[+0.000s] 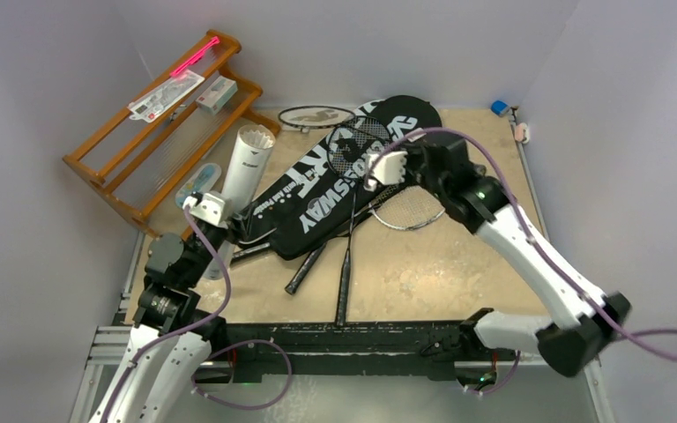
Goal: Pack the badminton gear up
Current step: Adjust the shuttlecock at the center of the board.
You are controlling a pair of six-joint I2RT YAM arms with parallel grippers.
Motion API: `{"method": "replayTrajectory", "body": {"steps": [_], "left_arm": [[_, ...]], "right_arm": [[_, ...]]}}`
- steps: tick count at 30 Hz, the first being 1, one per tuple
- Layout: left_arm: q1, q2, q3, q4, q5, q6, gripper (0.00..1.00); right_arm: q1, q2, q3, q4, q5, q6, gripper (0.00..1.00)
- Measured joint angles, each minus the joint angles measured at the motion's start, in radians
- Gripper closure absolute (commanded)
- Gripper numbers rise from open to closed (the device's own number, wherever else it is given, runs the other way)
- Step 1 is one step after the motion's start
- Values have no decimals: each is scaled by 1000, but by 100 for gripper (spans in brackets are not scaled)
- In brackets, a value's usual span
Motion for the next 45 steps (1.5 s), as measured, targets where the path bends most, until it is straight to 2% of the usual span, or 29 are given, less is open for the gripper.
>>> {"method": "replayTrajectory", "body": {"steps": [6,9,13,17,26,36,41,45], "left_arm": [[0,0,0,0,5,-6,60],[0,0,0,0,8,-8,60],[0,-1,0,0,8,-8,60],[0,-13,-2,0,6,-8,60],[0,-27,-14,6,1,-8,60],[0,-27,-14,6,-2,-8,60],[0,-27,-14,6,-2,-8,60],[0,-27,-14,6,-2,-7,60]], "right_arm": [[83,-285,-61,-182,-104,93,100],[89,-312,-55,-214,-105,142,100],[87,-190,13,-181,-25,204,100],[74,-65,13,-134,28,222,100],[-50,115,61,32,32,280,100],[-68,244,101,109,-43,276,100],[-85,334,180,65,-100,274,100],[-92,320,195,3,-153,277,100]]}}
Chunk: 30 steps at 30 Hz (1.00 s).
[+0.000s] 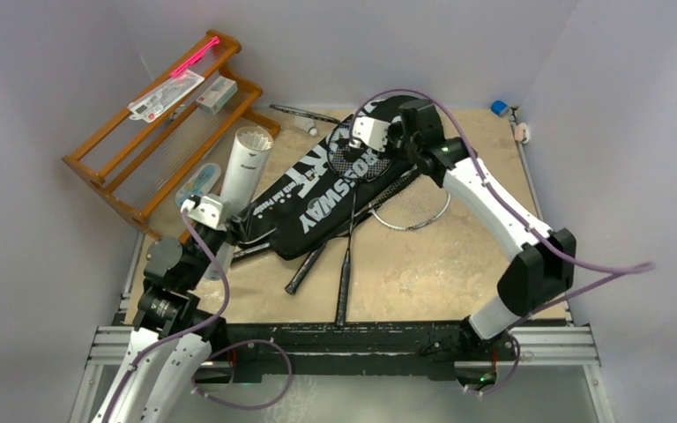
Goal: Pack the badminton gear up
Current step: Adjust the shuttlecock at the center of the board.
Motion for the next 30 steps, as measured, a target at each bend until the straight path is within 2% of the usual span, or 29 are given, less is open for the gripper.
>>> {"method": "replayTrajectory", "body": {"steps": [3,8,11,13,16,20,26,30], "left_arm": [[0,1,0,0,0,0,60],[0,2,0,0,0,0,60],[1,2,0,0,0,0,60],[1,2,0,0,0,0,60],[1,2,0,0,0,0,60],[2,2,0,0,0,0,60],[5,1,0,0,0,0,60],[5,1,0,0,0,0,60]], "right_arm": [[-8,-70,8,-108,-92,6,100],[-13,-266,53,-334,-360,44,100],[1,-414,48,-366,-465,110,100],[5,-503,45,-342,-478,149,100],[4,-558,53,-306,-419,194,100],[3,-529,44,-235,-262,242,100],[-6,-386,-153,-48,33,305,100],[-18,-333,-317,34,143,314,100]]}}
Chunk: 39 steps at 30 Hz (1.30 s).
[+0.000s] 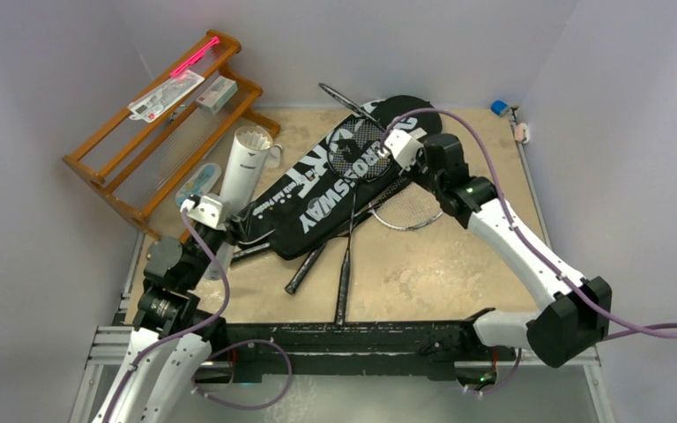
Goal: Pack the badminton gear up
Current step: Adjust the shuttlecock at the center of the board, then pick up the shuttlecock at the center of the board.
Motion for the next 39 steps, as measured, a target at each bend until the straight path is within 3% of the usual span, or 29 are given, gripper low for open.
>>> {"method": "replayTrajectory", "body": {"steps": [3,5,6,8,9,10,16,21,25,29,32,39], "left_arm": [[0,0,0,0,0,0,60],[0,0,0,0,0,0,60],[0,0,0,0,0,0,60],[0,0,0,0,0,0,60],[0,0,0,0,0,0,60],[0,0,0,0,0,0,60],[0,1,0,0,0,0,60],[0,1,0,0,0,0,60],[0,1,0,-1,-9,0,60],[0,1,0,-8,-29,0,60],[0,2,0,-10,-47,0,60],[1,2,0,-12,-78,0,60]], "right_arm": [[-2,6,-87,85,33,-22,100],[-2,19,-111,120,47,-36,91],[-2,31,-117,134,54,-42,78],[-2,57,-123,141,57,-43,29],[-2,73,-124,143,50,-36,19],[-2,87,-125,143,35,-24,16],[-4,119,-117,89,-82,60,11],[-5,139,-39,110,-258,179,18],[7,257,82,228,-387,328,19],[61,426,157,384,-408,432,18],[138,554,188,489,-391,470,22],[265,859,393,613,-323,577,25]]}}
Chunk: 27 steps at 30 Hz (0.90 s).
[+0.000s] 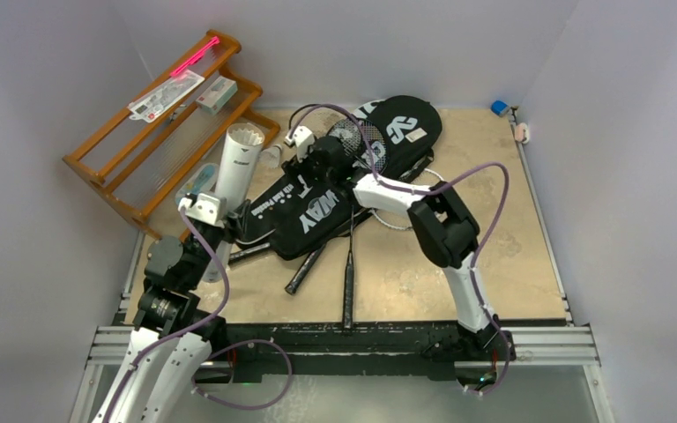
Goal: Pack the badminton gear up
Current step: Pick up the shuttlecock at the center of the board.
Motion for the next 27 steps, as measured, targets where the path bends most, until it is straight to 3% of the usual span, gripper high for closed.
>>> {"method": "replayTrajectory", "body": {"steps": [8,19,27], "left_arm": [[1,0,0,-1,-8,0,60],[1,10,0,-2,-9,0,60],[1,12,0,-2,-10,0,60]], "right_arm": [[27,231,229,131,144,48,33],[40,452,459,159,204,63,38],[45,555,554,190,249,95,61]]}}
